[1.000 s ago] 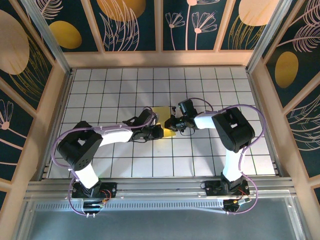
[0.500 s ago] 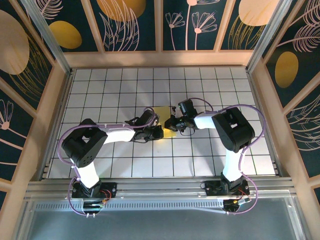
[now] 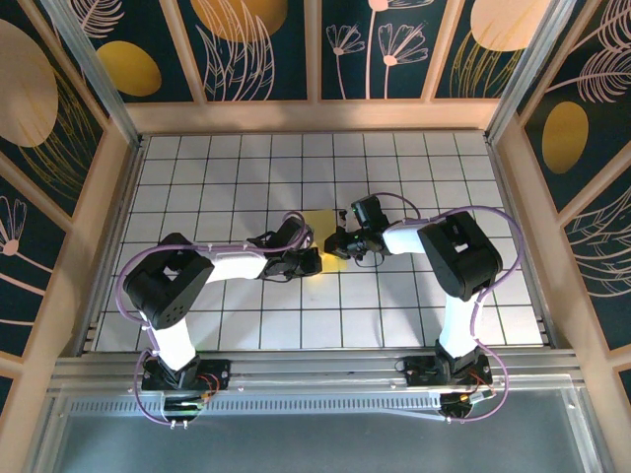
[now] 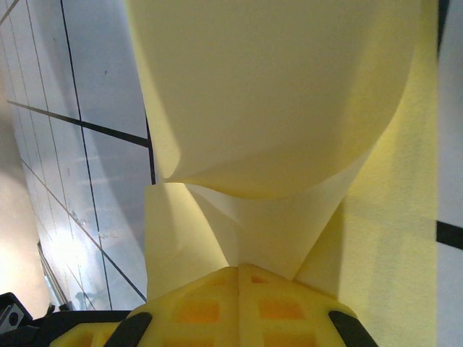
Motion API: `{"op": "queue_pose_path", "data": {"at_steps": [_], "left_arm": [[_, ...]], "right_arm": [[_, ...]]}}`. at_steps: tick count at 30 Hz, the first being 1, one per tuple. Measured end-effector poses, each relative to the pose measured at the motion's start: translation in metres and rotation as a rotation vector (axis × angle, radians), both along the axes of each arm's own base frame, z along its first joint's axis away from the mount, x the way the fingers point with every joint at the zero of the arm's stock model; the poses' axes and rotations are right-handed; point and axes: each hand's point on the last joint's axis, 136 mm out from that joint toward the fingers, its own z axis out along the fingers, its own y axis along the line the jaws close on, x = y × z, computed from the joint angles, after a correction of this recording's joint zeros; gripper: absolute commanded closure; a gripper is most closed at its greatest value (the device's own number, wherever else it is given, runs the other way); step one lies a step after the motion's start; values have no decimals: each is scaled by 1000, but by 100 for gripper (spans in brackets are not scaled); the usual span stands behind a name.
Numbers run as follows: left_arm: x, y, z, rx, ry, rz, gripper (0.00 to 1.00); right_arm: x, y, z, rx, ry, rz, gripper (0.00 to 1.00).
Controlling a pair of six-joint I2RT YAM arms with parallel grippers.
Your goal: Fold a paper plane with a square sheet of paper (fold left side to right side)
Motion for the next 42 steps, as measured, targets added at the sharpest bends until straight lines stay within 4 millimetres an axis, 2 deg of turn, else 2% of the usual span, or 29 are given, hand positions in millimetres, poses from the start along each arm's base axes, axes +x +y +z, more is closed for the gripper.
{"op": "queue_pose_path", "data": {"at_steps": [19, 30, 34, 42], "left_arm": [[-2, 2, -4, 0, 5, 4, 92], [-3, 1, -5, -22, 15, 8, 95], [-3, 1, -5, -23, 15, 8, 96], [-3, 1, -5, -25, 16, 11, 96]], "right_arm": [[1, 3, 4, -20, 0, 18, 100], [8, 4, 34, 5, -87, 19, 100], [-2, 2, 24, -12, -73, 23, 100], [-13, 17, 20, -10, -82, 64, 100]]}}
